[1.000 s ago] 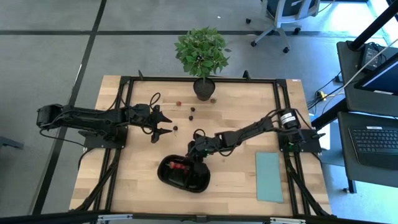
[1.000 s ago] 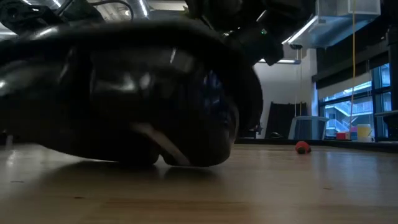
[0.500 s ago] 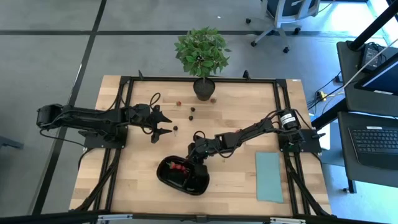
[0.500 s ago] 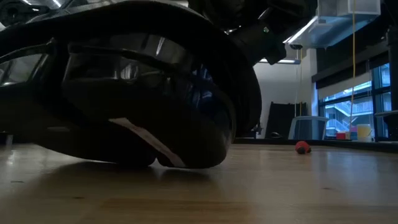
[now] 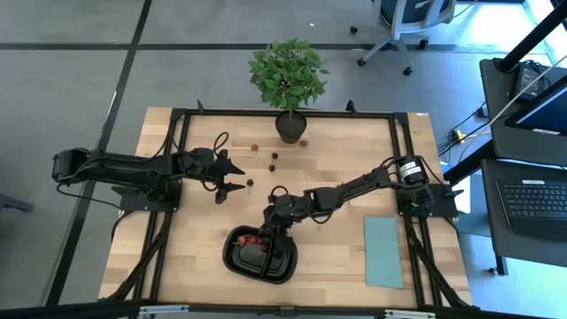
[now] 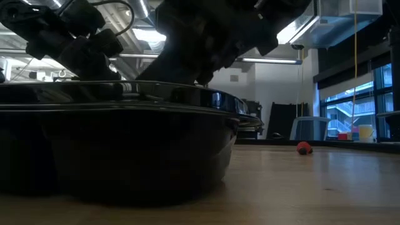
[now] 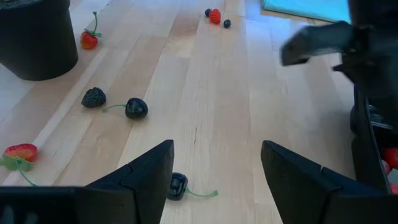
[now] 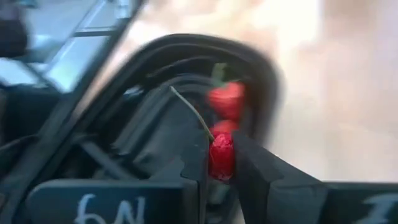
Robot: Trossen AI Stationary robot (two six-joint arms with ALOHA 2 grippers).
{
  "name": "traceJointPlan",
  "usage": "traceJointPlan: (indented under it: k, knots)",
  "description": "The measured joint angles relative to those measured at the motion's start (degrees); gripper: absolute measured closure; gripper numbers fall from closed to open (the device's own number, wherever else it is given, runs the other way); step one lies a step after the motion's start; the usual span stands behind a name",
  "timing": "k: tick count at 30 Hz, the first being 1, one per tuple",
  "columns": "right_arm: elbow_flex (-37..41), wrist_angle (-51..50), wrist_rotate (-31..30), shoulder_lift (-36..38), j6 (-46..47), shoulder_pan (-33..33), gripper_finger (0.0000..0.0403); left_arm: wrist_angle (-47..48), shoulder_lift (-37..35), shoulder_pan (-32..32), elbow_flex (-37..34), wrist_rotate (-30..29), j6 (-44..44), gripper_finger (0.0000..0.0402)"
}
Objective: Pick and placing Produce into tupperware
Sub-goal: Put the red cherry into the black container with the other red fruits
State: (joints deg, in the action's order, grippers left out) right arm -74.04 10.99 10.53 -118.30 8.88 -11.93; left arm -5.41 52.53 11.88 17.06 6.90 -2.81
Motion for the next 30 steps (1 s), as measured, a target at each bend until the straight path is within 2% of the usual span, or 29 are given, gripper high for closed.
traceJointPlan:
  k: [4, 19, 30]
  knots:
    - [-0.05, -0.06, 4.35, 0.00, 1.55, -0.73, 0.0340, 0.00, 0.01, -0.02, 0.00, 0.00, 0.00, 0.0166]
    - [-0.02, -0.09, 4.17, -0.33, 1.27, -1.26, 0.0339, 0.00, 0.00, -0.02, 0.00, 0.00, 0.00, 0.0166]
    - [-0.02, -0.07, 4.13, -0.33, 1.11, -1.26, 0.0298, 0.01, 0.00, -0.02, 0.00, 0.00, -0.01, 0.0166]
